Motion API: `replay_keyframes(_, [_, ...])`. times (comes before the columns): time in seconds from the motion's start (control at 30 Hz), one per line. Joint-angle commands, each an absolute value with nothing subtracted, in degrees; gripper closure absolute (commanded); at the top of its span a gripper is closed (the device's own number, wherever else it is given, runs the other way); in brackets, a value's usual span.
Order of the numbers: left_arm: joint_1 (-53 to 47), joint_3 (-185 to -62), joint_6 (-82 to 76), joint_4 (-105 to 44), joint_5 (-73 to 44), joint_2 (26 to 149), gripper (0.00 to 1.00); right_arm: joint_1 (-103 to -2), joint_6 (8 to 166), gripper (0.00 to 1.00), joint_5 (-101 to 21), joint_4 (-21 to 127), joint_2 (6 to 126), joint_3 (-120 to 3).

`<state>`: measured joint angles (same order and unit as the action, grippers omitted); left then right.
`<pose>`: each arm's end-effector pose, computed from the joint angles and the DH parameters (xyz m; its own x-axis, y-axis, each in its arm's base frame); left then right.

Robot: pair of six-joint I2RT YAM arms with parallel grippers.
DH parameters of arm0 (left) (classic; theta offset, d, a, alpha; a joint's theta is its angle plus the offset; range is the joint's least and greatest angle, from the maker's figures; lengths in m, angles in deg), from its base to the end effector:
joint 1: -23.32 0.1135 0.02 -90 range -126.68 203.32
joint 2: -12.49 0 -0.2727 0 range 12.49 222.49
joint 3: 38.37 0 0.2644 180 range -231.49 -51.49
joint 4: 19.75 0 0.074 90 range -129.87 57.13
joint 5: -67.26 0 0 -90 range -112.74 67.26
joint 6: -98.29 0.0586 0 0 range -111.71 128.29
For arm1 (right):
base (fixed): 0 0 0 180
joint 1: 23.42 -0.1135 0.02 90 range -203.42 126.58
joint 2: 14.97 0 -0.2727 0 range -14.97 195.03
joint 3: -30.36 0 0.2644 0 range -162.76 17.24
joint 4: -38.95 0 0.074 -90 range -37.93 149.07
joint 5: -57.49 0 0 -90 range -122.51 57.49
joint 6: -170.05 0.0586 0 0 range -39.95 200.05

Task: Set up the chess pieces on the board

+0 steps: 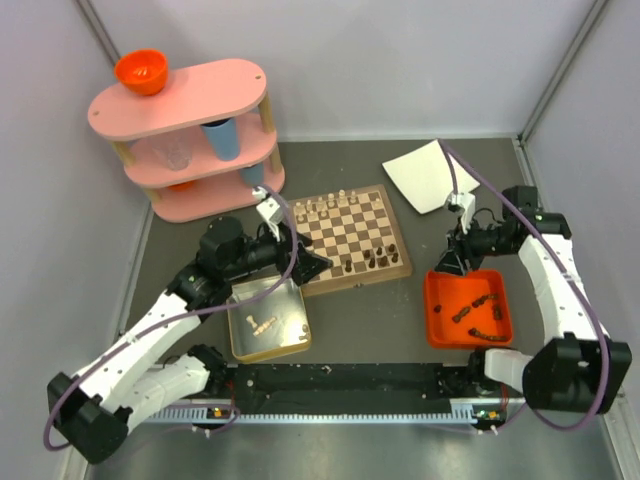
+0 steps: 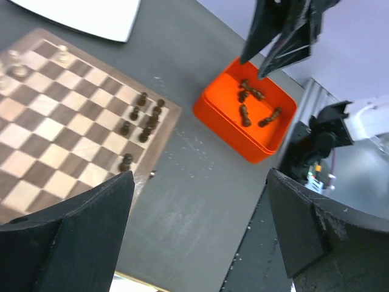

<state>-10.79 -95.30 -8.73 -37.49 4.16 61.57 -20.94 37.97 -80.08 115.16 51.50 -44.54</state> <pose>0.1736 -0.1496 0.3340 -0.3904 -0.0509 -0.9192 0.7894 0.4952 -0.3627 0.2173 0.0339 0.2972 -0.5191 -0.4301 -0.7386 -0.8051 0.5361 0.2537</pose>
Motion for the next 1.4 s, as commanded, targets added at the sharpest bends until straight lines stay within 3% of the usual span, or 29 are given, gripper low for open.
replay_keyframes(0.0, [-11.39, -95.17, -14.3, -29.7, 13.91, 65.57, 0.05, -16.92, 24.98, 0.54, -87.27, 118.78, 54.37, -39.37])
replay_keyframes(0.47, [-13.07, -90.42, -15.79, -26.45, 13.03, 66.9, 0.06, -15.6, 7.37, 0.56, -76.2, 120.19, 55.96, -29.7])
replay_keyframes(0.8, [-13.5, -89.46, -16.23, -25.75, 12.59, 67.24, 0.06, -13.75, -10.8, 0.53, -59.68, 121.33, 52.17, -23.28])
replay_keyframes(1.37, [-13.59, -87.52, -16.58, -25.84, 11.28, 65.75, 0.06, -16.91, -20.5, 0.53, -59.14, 113.43, 58.94, -21.87])
